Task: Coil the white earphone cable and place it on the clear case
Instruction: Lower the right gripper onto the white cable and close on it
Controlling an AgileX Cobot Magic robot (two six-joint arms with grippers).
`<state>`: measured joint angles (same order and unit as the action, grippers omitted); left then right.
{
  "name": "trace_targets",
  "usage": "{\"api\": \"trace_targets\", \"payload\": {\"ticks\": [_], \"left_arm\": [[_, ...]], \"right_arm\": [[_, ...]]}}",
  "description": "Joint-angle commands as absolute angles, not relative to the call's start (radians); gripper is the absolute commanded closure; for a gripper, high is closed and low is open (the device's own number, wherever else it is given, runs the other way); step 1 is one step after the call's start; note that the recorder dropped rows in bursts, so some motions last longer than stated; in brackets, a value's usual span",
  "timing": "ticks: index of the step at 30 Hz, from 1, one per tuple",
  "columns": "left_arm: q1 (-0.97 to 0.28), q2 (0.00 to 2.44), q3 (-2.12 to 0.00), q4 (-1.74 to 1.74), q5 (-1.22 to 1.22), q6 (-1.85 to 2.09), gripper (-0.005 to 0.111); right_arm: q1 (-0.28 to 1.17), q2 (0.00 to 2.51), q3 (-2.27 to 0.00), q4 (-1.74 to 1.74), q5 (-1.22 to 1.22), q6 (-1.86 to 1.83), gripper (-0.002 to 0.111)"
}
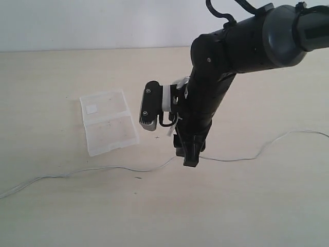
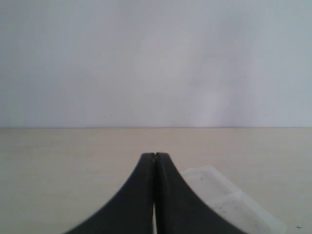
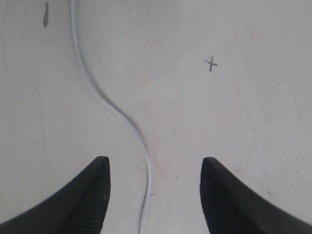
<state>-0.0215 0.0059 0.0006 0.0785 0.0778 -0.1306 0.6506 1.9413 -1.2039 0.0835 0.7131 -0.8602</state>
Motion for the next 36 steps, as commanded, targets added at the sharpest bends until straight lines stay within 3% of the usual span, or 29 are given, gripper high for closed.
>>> {"api": "trace_targets", "payload": {"ticks": [1, 13, 36], "left_arm": [[-0.019, 0.0, 0.0, 0.07, 0.073, -0.131, 0.107], [-0.019, 0.0, 0.0, 0.07, 0.073, -0.131, 0.107], [-0.019, 0.0, 0.0, 0.07, 0.073, -0.131, 0.107]], "right_arm": [[0.651, 1.957, -1.2, 0.1, 0.673, -0.841, 0.054], [0.651, 1.968, -1.204, 0.02, 0.731, -0.808, 0.048], [0.651, 1.968, -1.204, 0.013, 0.765, -0.817, 0.049]]}}
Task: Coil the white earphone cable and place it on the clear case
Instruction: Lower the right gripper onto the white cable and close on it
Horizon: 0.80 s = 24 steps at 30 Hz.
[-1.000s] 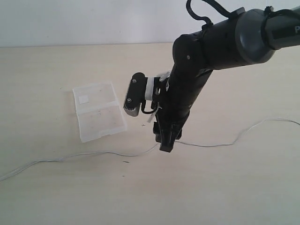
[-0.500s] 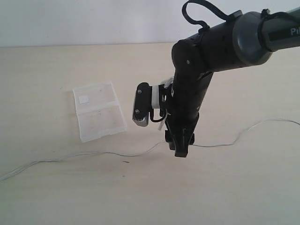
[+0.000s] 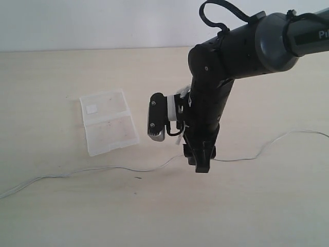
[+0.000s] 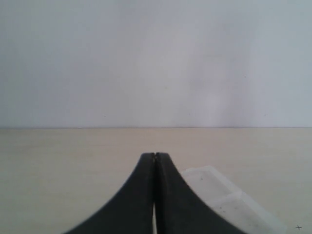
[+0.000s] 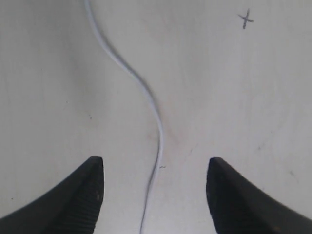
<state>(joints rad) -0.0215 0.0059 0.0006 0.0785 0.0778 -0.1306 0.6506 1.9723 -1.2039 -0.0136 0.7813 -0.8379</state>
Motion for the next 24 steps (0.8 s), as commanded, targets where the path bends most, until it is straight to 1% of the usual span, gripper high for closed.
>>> {"api": "trace_targets", "payload": {"ticks": [1, 8, 20, 24], "left_arm": [[-0.019, 0.0, 0.0, 0.07, 0.073, -0.131, 0.107], [-0.019, 0.0, 0.0, 0.07, 0.073, -0.131, 0.107], [-0.019, 0.0, 0.0, 0.07, 0.073, -0.131, 0.107], [-0.019, 0.0, 0.0, 0.07, 0.073, -0.131, 0.107]], "right_arm": [[0.651, 1.968, -1.204, 0.027, 0.758, -0.817, 0.049], [0.651, 1.971, -1.204, 0.074, 0.681, -0.915, 0.049], [0.651, 1.99, -1.204, 0.156, 0.697, -0.968, 0.049], [0.651, 2.022, -1.204, 0.129, 0.71, -0.973, 0.049]]}}
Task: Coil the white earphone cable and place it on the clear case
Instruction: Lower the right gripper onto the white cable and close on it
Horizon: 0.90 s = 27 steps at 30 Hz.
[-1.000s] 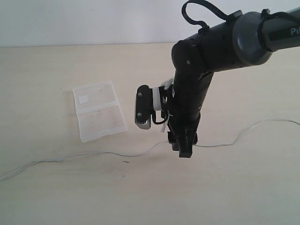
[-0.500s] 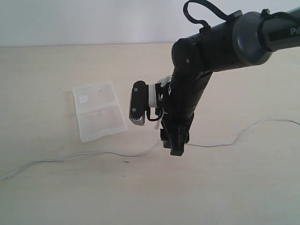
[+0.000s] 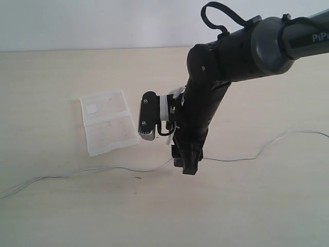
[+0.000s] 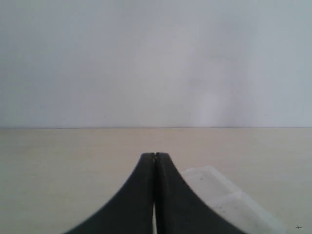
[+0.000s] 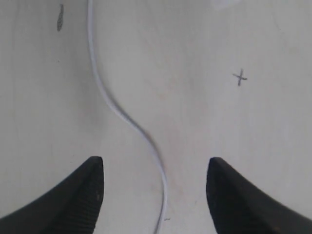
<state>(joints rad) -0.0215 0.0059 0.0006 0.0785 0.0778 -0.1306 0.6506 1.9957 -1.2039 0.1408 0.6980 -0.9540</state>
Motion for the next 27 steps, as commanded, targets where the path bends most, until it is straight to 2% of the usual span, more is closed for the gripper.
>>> {"api": "trace_targets", "payload": {"ticks": [1, 14, 22, 27], "left_arm": [[-0.019, 0.0, 0.0, 0.07, 0.073, -0.131, 0.107], [-0.019, 0.0, 0.0, 0.07, 0.073, -0.131, 0.107], [-0.019, 0.0, 0.0, 0.07, 0.073, -0.131, 0.107], [-0.019, 0.0, 0.0, 0.07, 0.073, -0.131, 0.107]], "right_arm": [[0.651, 2.027, -1.204, 0.126, 0.71, -0.973, 0.049], [0.651, 2.031, -1.209, 0.026, 0.722, -0.881, 0.052], [0.651, 2.1, -1.365, 0.0, 0.904, -0.809, 0.054], [0.651, 2.129, -1.379, 0.0, 0.914, -0.872, 0.054]]}}
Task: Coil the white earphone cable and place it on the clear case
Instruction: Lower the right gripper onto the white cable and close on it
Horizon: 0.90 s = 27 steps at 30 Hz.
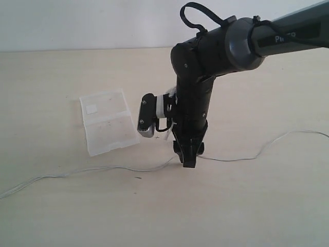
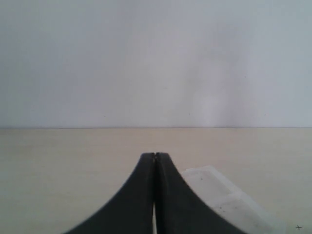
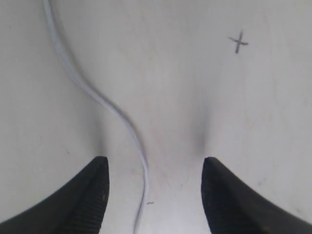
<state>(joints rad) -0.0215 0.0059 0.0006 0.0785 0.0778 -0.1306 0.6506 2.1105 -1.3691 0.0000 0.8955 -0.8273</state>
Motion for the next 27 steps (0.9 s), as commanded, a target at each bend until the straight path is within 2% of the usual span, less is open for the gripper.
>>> {"api": "trace_targets", "payload": {"ticks": [1, 9, 17, 27], "left_arm": [[-0.019, 0.0, 0.0, 0.07, 0.073, -0.131, 0.107], [-0.019, 0.0, 0.0, 0.07, 0.073, -0.131, 0.107], [-0.019, 0.0, 0.0, 0.07, 0.073, -0.131, 0.107], [-0.019, 0.0, 0.0, 0.07, 0.073, -0.131, 0.107]], "right_arm": [[0.651, 2.132, -1.379, 0.0, 0.911, -0.881, 0.054], [0.651, 2.134, -1.379, 0.0, 0.891, -0.915, 0.055], [0.651, 2.164, -1.379, 0.031, 0.891, -0.915, 0.065], [0.651, 2.166, -1.379, 0.029, 0.897, -0.915, 0.103]]}}
